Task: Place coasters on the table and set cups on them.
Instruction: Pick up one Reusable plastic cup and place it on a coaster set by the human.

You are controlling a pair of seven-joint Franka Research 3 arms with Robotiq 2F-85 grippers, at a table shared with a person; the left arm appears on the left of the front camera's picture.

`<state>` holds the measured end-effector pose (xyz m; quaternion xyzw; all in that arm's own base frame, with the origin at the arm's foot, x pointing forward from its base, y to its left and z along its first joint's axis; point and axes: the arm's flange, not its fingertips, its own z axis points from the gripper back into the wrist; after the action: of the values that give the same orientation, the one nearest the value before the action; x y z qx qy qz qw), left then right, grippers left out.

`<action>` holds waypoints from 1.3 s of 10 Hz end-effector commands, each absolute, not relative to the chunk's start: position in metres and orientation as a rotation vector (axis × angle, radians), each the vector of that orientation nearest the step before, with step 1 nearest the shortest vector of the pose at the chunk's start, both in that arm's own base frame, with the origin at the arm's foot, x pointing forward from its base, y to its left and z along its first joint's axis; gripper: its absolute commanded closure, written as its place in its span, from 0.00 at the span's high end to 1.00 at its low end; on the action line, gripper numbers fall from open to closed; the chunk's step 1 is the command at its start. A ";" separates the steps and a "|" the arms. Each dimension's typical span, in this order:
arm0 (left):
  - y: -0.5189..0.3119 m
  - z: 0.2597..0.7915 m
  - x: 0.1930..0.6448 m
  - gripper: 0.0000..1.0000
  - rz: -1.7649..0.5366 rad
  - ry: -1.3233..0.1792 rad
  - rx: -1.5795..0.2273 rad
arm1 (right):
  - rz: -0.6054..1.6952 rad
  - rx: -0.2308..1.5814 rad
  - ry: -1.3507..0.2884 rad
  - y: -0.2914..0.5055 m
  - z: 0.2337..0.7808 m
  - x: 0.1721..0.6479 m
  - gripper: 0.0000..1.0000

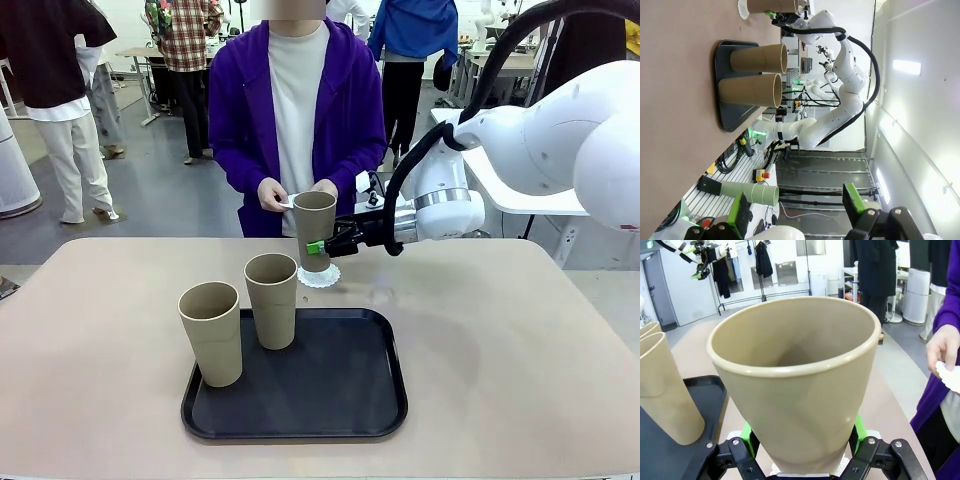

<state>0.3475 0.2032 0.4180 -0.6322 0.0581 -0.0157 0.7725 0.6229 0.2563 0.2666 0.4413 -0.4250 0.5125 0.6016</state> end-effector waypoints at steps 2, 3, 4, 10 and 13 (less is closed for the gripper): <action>0.204 0.420 0.347 1.00 -0.034 0.113 -1.379 | 1.125 1.036 -1.006 0.259 0.265 0.635 0.84; 0.204 0.420 0.347 1.00 -0.034 0.113 -1.379 | 1.113 1.042 -0.992 0.256 0.269 0.629 0.84; 0.204 0.420 0.347 1.00 -0.034 0.113 -1.379 | 1.165 1.027 -0.989 0.255 0.262 0.626 0.84; 0.204 0.420 0.347 1.00 -0.034 0.113 -1.379 | 1.163 1.036 -0.974 0.250 0.261 0.625 0.84; 0.204 0.420 0.347 1.00 -0.034 0.113 -1.379 | 1.158 1.038 -0.970 0.248 0.257 0.628 0.84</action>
<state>0.3475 0.2032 0.4180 -0.6322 0.0581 -0.0157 0.7725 0.6271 0.2477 0.2592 0.4438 -0.4263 0.4985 0.6106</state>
